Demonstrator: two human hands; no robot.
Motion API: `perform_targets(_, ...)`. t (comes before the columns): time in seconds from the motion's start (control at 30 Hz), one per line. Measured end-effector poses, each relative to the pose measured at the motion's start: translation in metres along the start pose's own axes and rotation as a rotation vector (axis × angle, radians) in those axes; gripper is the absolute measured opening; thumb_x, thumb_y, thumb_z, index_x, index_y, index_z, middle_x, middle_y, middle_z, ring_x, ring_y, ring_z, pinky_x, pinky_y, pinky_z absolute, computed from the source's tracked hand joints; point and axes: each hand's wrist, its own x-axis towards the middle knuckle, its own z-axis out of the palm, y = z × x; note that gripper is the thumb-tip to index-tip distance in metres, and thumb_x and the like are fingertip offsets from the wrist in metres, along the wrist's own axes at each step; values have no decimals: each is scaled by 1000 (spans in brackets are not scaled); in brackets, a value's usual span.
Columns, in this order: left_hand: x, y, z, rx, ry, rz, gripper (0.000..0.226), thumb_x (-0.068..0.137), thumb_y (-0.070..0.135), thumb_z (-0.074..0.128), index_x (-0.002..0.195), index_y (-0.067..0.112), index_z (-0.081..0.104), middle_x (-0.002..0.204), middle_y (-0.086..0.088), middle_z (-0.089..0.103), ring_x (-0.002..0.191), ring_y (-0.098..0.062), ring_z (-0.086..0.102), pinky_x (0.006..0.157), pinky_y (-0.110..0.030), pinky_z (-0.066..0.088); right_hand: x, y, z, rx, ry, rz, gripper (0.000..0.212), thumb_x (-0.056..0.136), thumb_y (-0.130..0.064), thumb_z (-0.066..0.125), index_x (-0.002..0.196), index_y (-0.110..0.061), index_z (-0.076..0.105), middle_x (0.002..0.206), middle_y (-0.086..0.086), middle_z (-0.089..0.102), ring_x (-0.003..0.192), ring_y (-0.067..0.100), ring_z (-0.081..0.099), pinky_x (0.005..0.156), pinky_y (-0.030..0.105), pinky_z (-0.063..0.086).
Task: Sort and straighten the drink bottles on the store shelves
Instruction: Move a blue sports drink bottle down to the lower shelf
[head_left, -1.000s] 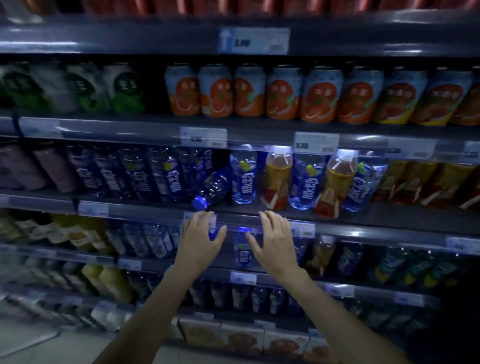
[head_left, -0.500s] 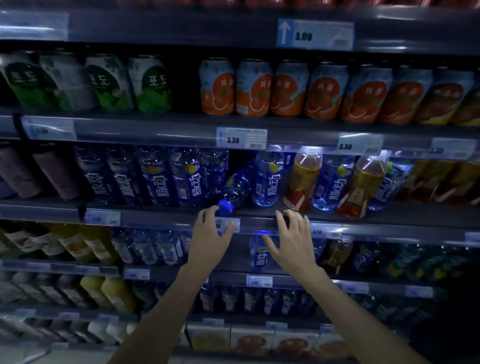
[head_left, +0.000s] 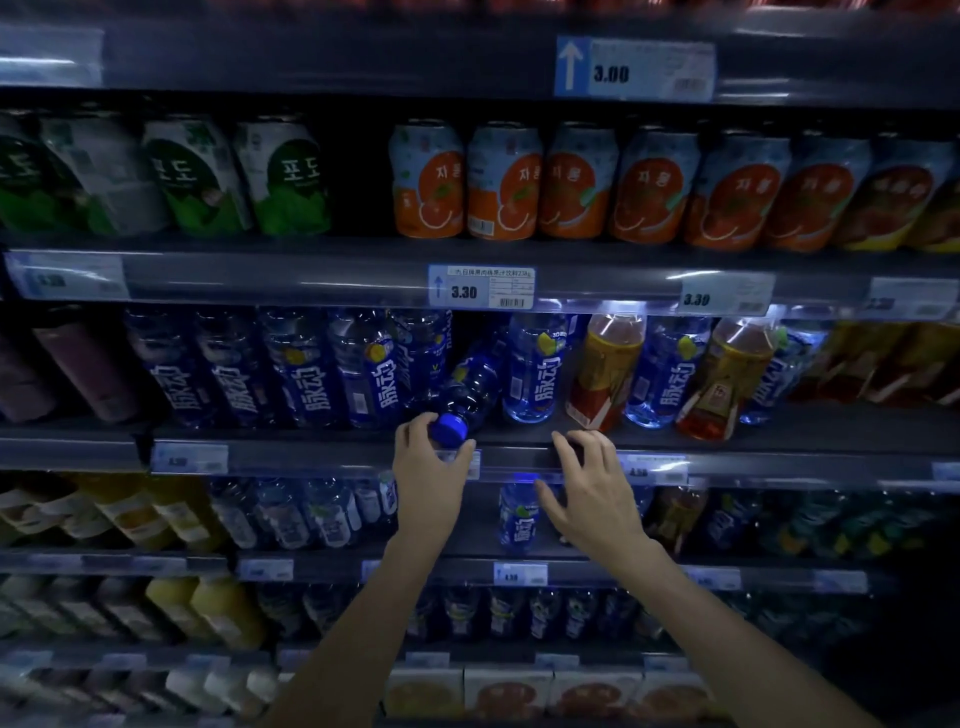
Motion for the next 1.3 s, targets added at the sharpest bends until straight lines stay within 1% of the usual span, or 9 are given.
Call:
perform_targets(0.1, 0, 1, 4, -6, 57, 15, 43, 80, 21, 75, 118, 17, 54, 116, -5, 50, 89, -17, 56, 74, -22, 41, -2, 2, 1, 34, 9, -9, 61, 88, -41, 63, 133, -1, 54, 124, 17, 52, 123, 35, 45, 104, 46, 44)
perform_targets(0.23, 1, 1, 6, -33, 84, 24, 41, 78, 17, 76, 114, 17, 56, 112, -4, 51, 89, -20, 59, 75, -24, 47, -1, 3, 1, 55, 11, -9, 62, 85, -37, 67, 133, -1, 53, 124, 16, 51, 123, 34, 44, 103, 45, 45)
perform_targets(0.37, -4, 0, 4, -41, 102, 68, 41, 77, 17, 77, 113, 20, 58, 111, 1, 48, 91, -16, 57, 74, -13, 43, -2, 3, 0, 67, 1, 1, 63, 82, -35, 68, 133, -2, 52, 125, 16, 51, 123, 34, 42, 103, 44, 44)
perform_targets(0.5, -13, -2, -1, -93, 124, 70, 42, 79, 21, 76, 116, 22, 57, 112, 7, 46, 93, -12, 57, 79, -27, 50, -2, 3, -2, 68, -26, 4, 65, 82, -34, 67, 135, -2, 51, 127, 16, 50, 125, 35, 42, 105, 45, 43)
perform_targets(0.6, -20, -1, -6, -116, 146, 98, 38, 78, 26, 76, 109, 30, 56, 110, 7, 47, 91, -1, 55, 77, -14, 46, -2, 2, -2, 87, -42, 12, 65, 82, -33, 68, 136, -2, 50, 129, 17, 49, 127, 36, 41, 106, 46, 42)
perform_targets(0.67, -23, 2, -8, -139, 149, 120, 37, 78, 28, 76, 108, 32, 55, 110, 6, 48, 91, -3, 56, 76, -10, 43, -3, 2, -3, 96, -44, 15, 66, 82, -32, 68, 137, -2, 50, 130, 17, 49, 128, 36, 41, 106, 46, 41)
perform_targets(0.8, -23, 13, -13, -189, 209, 161, 39, 79, 23, 76, 114, 24, 59, 114, 5, 48, 93, -4, 58, 80, -12, 46, -4, 1, -2, 109, -41, 17, 68, 81, -31, 71, 138, -1, 49, 132, 18, 49, 130, 38, 40, 108, 46, 39)
perform_targets(1.17, -15, 62, -36, -235, 295, 263, 34, 79, 27, 75, 108, 16, 63, 107, 3, 49, 80, -5, 59, 74, -20, 52, -7, 2, 2, 160, -18, 23, 69, 79, -29, 70, 138, -1, 47, 131, 17, 47, 130, 35, 35, 104, 49, 44)
perform_targets(1.3, -3, 79, -41, -242, 330, 272, 34, 79, 28, 76, 107, 15, 63, 103, 6, 48, 74, 0, 57, 69, -13, 48, -7, 3, 3, 171, -22, 16, 69, 79, -29, 68, 139, -1, 46, 132, 16, 45, 131, 35, 35, 102, 50, 46)
